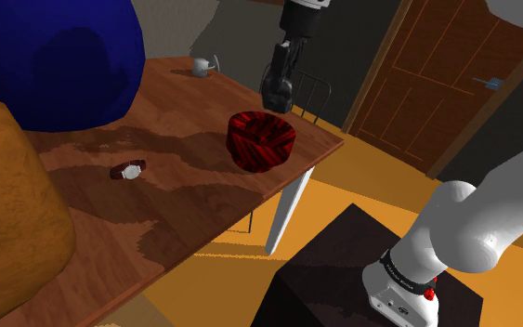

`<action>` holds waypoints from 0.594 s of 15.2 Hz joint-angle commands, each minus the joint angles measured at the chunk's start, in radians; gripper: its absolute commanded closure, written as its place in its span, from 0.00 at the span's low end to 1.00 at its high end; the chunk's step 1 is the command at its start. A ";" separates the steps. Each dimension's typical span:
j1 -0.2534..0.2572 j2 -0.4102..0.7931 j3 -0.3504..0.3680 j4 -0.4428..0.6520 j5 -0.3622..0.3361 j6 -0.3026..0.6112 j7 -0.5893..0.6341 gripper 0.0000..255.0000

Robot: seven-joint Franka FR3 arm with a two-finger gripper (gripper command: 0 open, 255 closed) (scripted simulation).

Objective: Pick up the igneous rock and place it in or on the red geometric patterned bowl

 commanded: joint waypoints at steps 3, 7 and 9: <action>0.001 -0.013 0.001 -0.068 0.002 0.056 0.001 1.00; 0.002 -0.023 0.001 -0.133 0.003 0.110 0.001 1.00; 0.002 -0.026 0.001 -0.157 0.003 0.132 0.002 1.00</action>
